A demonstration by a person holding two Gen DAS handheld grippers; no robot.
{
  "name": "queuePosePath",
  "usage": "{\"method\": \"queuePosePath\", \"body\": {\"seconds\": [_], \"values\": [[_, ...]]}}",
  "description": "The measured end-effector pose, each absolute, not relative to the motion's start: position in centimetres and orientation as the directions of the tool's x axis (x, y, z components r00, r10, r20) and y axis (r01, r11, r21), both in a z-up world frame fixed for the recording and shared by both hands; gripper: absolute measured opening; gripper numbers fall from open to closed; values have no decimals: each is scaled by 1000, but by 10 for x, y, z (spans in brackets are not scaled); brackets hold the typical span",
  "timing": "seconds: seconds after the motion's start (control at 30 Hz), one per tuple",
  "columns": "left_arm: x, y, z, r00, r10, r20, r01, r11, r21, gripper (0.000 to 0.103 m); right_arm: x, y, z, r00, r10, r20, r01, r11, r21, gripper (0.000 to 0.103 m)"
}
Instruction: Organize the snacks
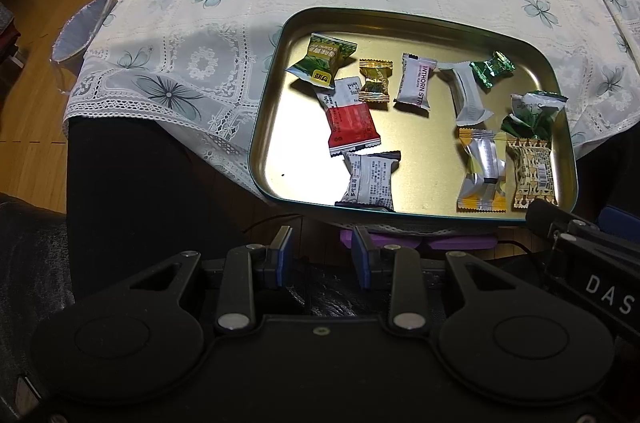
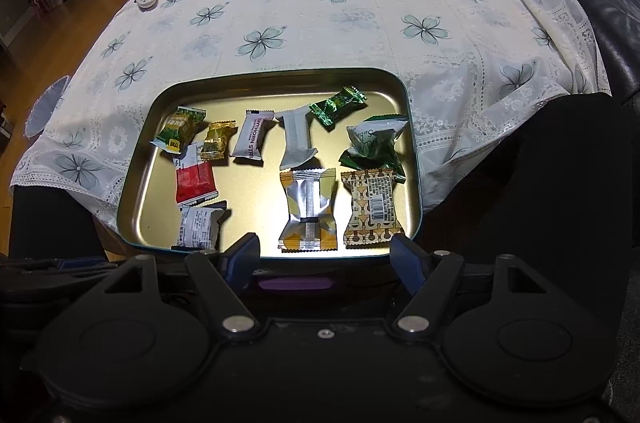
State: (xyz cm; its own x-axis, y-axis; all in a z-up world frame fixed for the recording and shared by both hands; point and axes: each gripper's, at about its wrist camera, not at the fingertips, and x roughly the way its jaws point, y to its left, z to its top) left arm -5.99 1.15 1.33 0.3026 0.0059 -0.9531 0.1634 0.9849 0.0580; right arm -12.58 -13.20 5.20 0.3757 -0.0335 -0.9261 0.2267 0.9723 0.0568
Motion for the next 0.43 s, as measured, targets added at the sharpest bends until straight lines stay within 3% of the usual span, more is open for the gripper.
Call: {"method": "queuePosePath", "body": {"seconds": [0.43], "values": [[-60,12,14,309,8,-951,162,985,61,43,-126,-132,52,376,-34,-926,227,972,56,75]]}}
